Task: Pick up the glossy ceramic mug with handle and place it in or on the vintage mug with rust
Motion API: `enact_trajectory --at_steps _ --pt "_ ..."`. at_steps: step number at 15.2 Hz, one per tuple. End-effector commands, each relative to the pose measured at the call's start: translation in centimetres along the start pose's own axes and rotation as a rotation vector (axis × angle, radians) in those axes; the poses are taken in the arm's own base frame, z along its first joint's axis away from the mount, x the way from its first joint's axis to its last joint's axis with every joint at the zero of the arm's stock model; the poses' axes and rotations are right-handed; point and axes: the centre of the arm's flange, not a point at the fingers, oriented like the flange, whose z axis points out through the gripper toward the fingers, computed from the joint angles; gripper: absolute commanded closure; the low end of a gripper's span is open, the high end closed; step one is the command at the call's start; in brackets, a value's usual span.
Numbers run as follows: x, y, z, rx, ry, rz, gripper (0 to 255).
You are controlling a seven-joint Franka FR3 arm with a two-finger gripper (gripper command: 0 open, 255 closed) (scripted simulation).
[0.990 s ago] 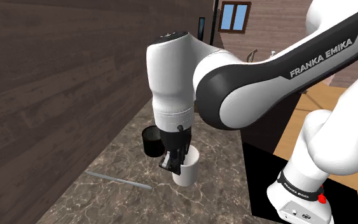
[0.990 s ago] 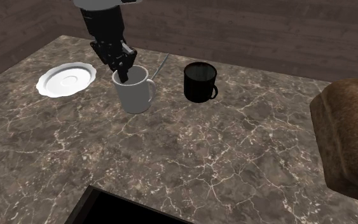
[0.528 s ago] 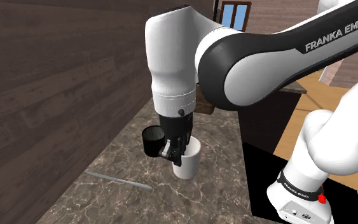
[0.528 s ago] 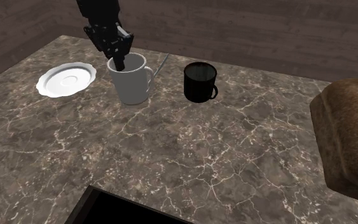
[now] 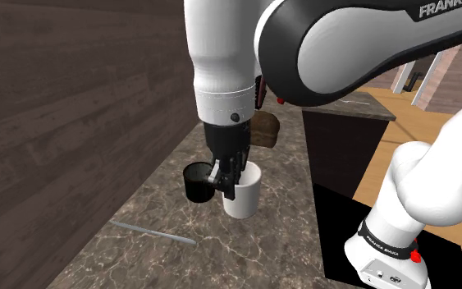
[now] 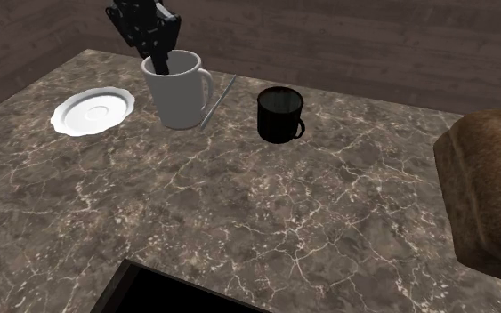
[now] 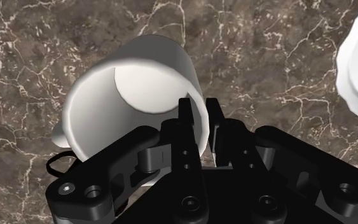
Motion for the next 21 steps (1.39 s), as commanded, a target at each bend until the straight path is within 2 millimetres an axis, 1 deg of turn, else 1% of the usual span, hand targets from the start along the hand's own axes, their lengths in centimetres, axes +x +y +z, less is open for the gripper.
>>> enact_trajectory --at_steps 1,4,5,21 --pt "-0.1 0.1 -1.1 0.000 0.000 0.000 255" --pt "-0.2 0.2 -2.7 0.000 0.000 0.000 255" --pt "-0.2 0.2 -2.9 0.000 0.000 0.000 255" --pt "16.6 12.5 -6.4 0.000 0.000 0.000 255"
